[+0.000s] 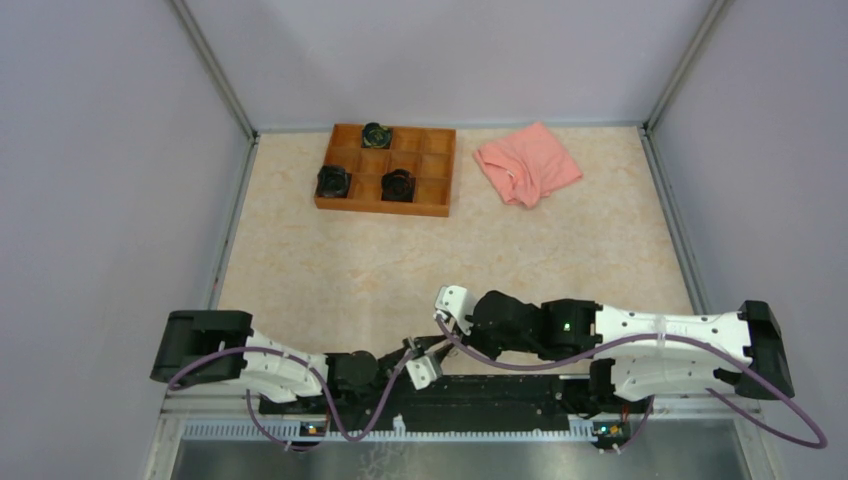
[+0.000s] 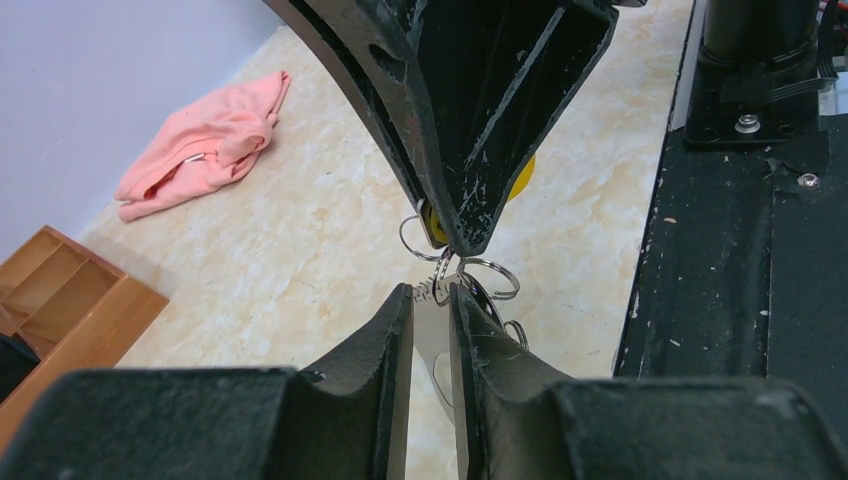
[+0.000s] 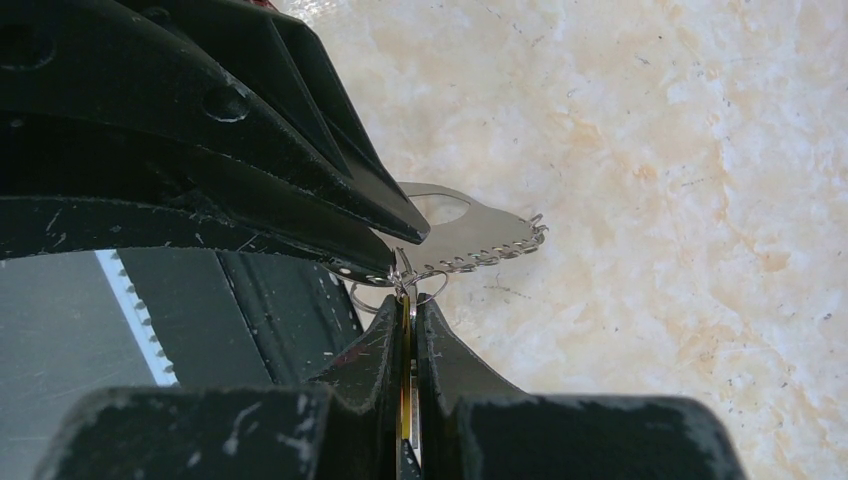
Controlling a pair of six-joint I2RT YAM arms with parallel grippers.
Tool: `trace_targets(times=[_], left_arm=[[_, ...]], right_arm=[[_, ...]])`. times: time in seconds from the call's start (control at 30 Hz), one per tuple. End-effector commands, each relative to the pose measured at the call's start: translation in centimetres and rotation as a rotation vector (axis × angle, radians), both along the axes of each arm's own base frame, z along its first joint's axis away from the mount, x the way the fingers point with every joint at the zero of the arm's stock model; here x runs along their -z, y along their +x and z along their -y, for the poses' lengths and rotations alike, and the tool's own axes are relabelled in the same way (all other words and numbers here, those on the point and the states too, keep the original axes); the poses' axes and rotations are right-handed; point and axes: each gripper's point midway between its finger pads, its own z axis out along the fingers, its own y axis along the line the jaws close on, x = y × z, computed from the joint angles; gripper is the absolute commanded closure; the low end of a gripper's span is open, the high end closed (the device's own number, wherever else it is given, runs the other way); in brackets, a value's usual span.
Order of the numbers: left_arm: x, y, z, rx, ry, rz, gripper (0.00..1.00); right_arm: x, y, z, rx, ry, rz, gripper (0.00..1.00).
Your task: Remove the keys from the keyring
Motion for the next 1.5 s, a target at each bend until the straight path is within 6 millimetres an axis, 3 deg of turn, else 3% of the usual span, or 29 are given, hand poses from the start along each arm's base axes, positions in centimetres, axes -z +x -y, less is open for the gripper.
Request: trace_targets(times=[0.0,0.4,0.7,0.93,1.47], left_arm=[[-2.6,-0.4,1.1,0.02,-0.085,0.014,0.75],[-2.7,-0.8,1.8,0.049,-0.081,0.016,0.76],[-1.7,-0.5,1.8,0.031,-0.057,-0.01,1.0],[-1.9,-0.1,1.1,0.005,-0.079,-0.03,1.0],[-3.5,1.0,-1.3,-0.068,-0.175,-0.054,1.0]], right_arm=[[-2.6,0.3,-1.4,-0.004,0.068,0.035,1.0],[-2.3,0.2,-1.3,0.003,0.059,0.029,1.0],[-2.0,0.5,-0.9,0.029,0.052,0.032,1.0],[-0.8,0.8,1.2,0.103,0.015,0.021,1.0],[0.6,0.6,0.7,0.098,-0.041,-0.035,1.0]])
